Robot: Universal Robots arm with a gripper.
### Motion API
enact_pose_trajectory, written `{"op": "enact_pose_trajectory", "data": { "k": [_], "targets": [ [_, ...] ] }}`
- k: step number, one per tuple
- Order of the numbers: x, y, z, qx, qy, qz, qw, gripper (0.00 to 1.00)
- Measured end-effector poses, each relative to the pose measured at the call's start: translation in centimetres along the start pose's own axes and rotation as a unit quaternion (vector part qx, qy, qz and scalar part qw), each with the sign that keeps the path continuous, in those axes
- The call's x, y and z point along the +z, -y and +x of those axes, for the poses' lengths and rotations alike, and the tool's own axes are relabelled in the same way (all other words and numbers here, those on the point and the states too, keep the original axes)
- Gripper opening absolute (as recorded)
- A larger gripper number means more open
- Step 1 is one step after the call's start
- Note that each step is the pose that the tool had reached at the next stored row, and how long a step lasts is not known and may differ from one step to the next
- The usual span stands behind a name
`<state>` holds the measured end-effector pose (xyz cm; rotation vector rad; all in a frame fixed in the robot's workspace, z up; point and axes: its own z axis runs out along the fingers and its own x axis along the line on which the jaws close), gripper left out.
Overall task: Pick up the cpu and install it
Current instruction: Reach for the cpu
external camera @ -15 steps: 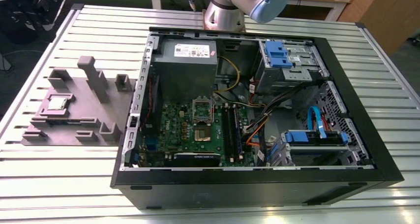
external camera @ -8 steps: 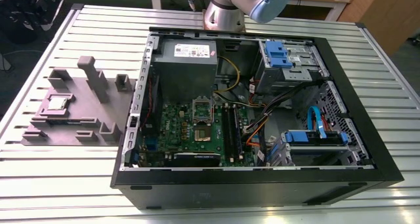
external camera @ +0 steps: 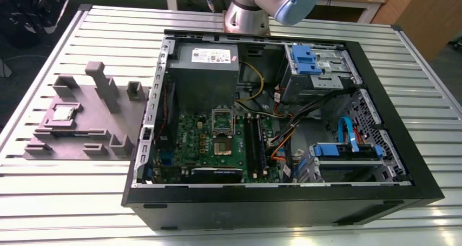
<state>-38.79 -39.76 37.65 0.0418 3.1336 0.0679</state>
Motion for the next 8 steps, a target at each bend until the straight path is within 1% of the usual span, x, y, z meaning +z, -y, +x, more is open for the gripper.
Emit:
{"op": "enact_pose_trajectory", "data": {
  "k": [4, 8],
  "targets": [
    [0.04, 0.02, 0.52, 0.0, 0.0, 0.0, 1.0, 0.11],
    [0.07, 0.03, 1.33, 0.0, 0.0, 0.0, 1.0, 0.11]
  ]
}}
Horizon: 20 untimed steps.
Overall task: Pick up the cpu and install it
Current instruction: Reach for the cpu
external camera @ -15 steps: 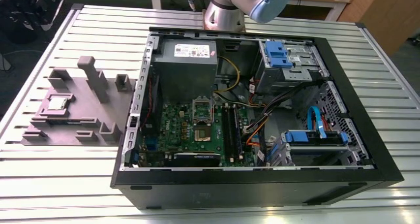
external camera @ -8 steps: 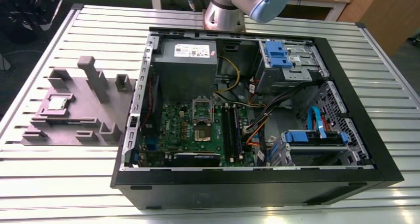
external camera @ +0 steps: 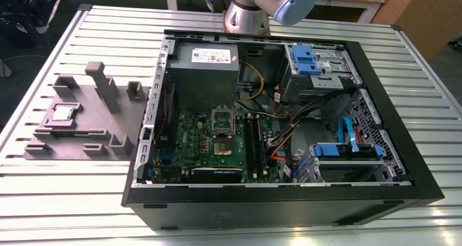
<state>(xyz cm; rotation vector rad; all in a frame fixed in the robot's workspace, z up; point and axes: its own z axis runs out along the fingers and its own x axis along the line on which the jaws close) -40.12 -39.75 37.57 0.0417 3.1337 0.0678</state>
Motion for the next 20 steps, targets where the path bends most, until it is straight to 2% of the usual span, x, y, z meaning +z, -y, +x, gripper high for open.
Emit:
{"op": "enact_pose_trajectory", "data": {
  "k": [7, 20],
  "targets": [
    [0.06, 0.03, 1.52, 0.0, 0.0, 0.0, 1.0, 0.11],
    [0.13, 0.08, 3.28, 0.0, 0.0, 0.0, 1.0, 0.11]
  ]
}}
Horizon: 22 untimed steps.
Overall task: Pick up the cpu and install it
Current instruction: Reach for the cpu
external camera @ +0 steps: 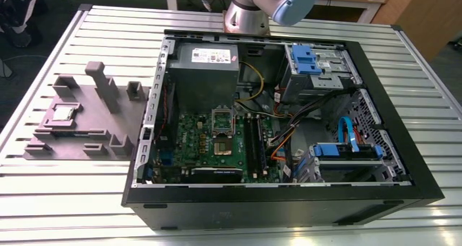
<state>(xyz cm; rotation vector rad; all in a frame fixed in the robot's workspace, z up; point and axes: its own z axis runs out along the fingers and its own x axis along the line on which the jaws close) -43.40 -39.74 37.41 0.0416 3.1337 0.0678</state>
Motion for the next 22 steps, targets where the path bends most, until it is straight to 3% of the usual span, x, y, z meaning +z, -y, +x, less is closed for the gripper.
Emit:
{"op": "enact_pose_trajectory", "data": {
  "k": [10, 22],
  "targets": [
    [0.05, 0.02, 0.7, 0.0, 0.0001, 0.0, 1.0, 0.11],
    [0.15, 0.06, 2.25, 0.0, 0.0, 0.0, 1.0, 0.11]
  ]
}}
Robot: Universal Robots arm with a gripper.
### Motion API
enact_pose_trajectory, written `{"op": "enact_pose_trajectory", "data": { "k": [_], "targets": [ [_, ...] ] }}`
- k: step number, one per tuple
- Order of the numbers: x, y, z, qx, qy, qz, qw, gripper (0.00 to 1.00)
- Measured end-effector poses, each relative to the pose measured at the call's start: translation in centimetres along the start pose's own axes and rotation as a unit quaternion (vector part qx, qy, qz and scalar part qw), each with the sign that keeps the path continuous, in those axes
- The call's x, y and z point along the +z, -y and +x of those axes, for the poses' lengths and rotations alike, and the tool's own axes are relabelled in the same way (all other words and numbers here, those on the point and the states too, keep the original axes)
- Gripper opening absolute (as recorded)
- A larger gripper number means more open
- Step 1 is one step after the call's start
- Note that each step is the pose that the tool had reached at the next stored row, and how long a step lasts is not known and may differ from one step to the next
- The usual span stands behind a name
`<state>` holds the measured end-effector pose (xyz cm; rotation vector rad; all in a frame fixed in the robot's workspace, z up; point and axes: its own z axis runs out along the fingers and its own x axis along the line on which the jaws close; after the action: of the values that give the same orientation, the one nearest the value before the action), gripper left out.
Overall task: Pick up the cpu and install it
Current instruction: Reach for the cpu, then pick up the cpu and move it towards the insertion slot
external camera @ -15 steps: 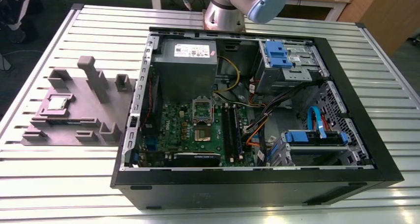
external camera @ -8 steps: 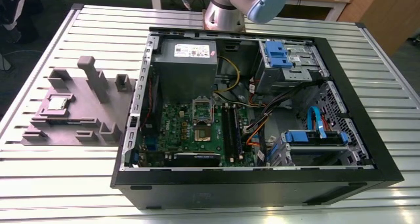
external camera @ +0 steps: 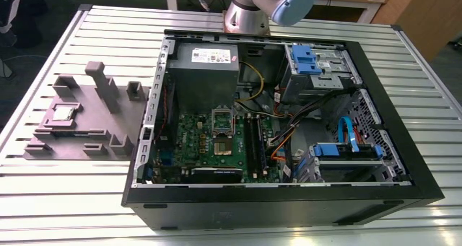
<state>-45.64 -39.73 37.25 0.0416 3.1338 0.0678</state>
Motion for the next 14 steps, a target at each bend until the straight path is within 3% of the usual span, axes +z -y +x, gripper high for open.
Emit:
{"op": "enact_pose_trajectory", "data": {
  "k": [14],
  "targets": [
    [0.0, 0.0, 0.18, 0.0, 0.0, 0.0, 1.0, 0.11]
  ]
}}
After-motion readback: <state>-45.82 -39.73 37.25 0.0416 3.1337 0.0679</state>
